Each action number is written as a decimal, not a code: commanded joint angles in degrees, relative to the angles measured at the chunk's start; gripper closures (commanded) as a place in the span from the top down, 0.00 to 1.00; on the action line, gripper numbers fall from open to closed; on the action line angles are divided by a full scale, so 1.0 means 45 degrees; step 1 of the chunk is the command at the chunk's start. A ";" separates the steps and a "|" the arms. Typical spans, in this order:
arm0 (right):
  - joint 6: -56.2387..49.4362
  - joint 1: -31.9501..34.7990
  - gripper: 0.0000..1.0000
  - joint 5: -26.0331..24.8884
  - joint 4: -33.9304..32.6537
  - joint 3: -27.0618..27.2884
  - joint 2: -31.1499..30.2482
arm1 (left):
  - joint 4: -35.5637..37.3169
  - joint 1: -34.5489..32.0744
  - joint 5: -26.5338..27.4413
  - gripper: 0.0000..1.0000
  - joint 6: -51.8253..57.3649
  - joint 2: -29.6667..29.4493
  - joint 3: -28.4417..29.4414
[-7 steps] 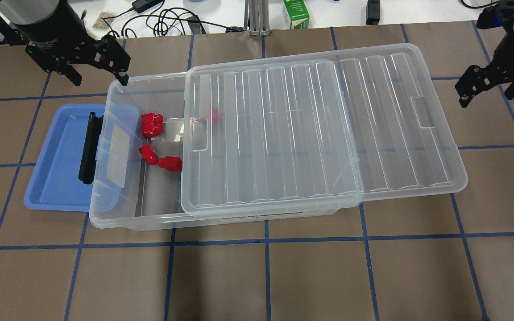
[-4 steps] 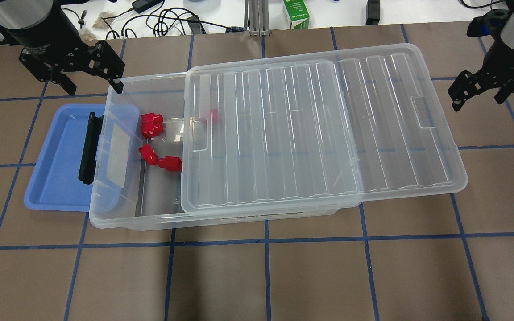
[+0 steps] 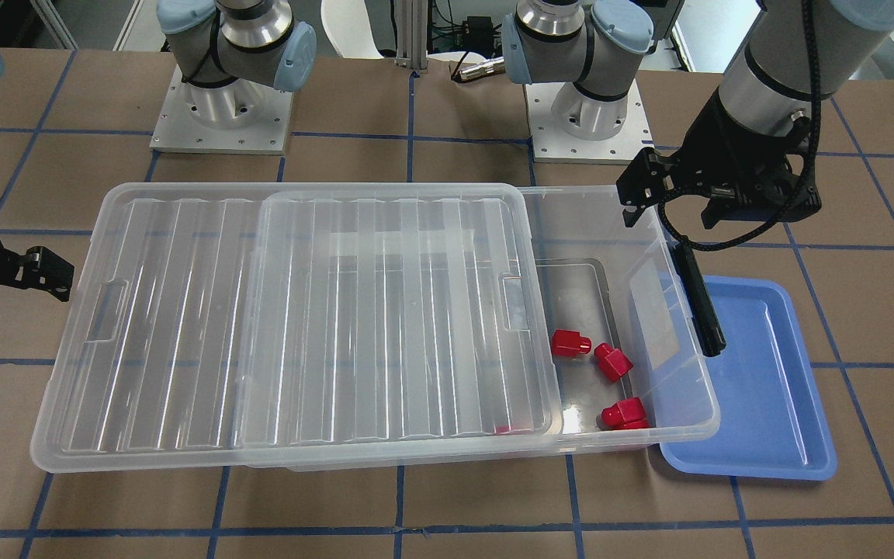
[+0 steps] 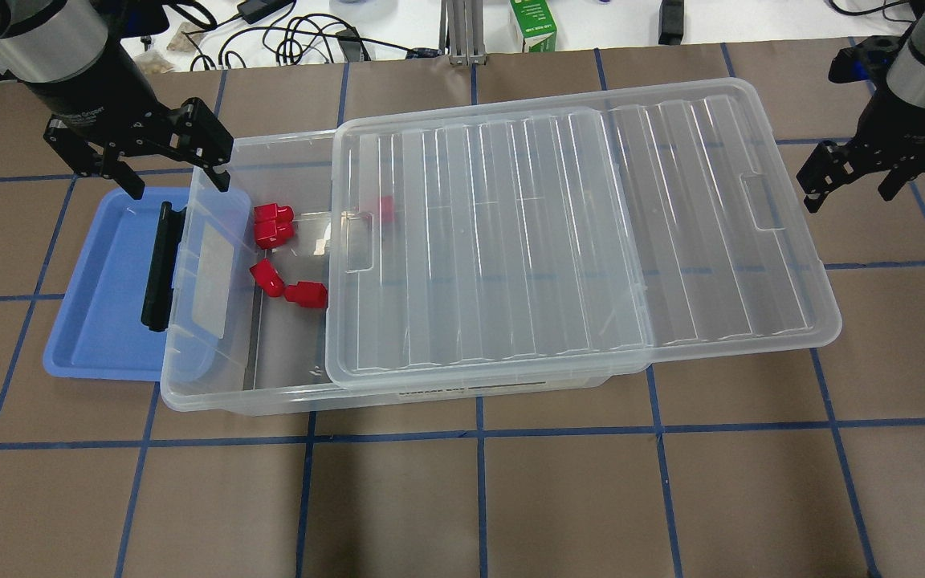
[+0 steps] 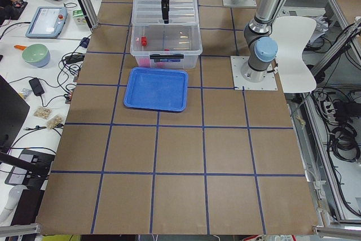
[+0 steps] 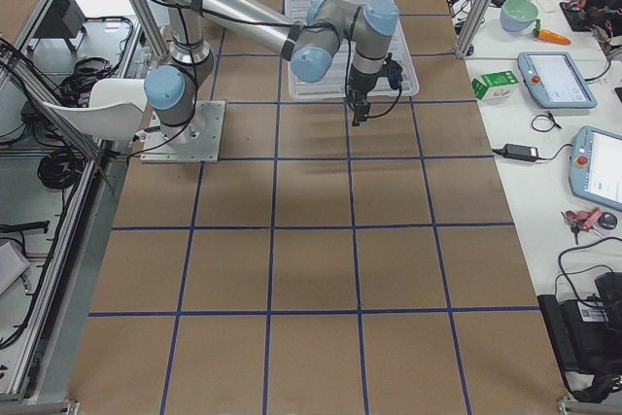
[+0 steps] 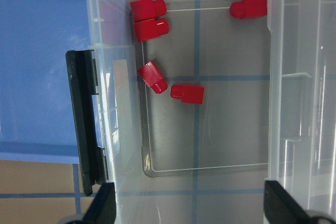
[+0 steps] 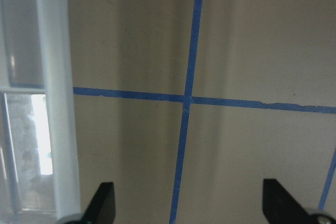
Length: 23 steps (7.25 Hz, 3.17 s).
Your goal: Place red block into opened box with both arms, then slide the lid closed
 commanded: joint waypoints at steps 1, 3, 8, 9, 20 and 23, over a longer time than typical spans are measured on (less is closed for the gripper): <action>0.0124 0.0113 1.00 0.0025 0.0040 0.0201 -0.0090 | 0.0265 -0.0027 -0.0012 1.00 -0.0047 0.0037 -0.0040; 0.0164 0.0366 1.00 0.0044 0.0079 0.0202 -0.0110 | 0.0287 -0.0066 -0.0207 1.00 0.0030 0.0698 0.0193; 0.2424 0.1887 1.00 0.0220 0.0079 0.0319 -0.0110 | 0.0268 -0.0066 -0.0207 1.00 0.0226 0.1052 0.0174; 0.3010 0.2336 1.00 0.0220 0.0060 0.0319 -0.0072 | 0.0268 -0.0066 -0.0207 1.00 0.0245 0.1207 0.0252; 0.5184 0.3844 1.00 0.0631 0.0272 -0.0477 -0.0381 | 0.0268 -0.0008 -0.0266 1.00 0.0284 0.1540 0.0173; 0.5416 0.3844 1.00 0.1254 0.3434 -0.1946 -0.1766 | 0.0287 -0.0008 -0.0246 1.00 0.0284 0.1482 0.0018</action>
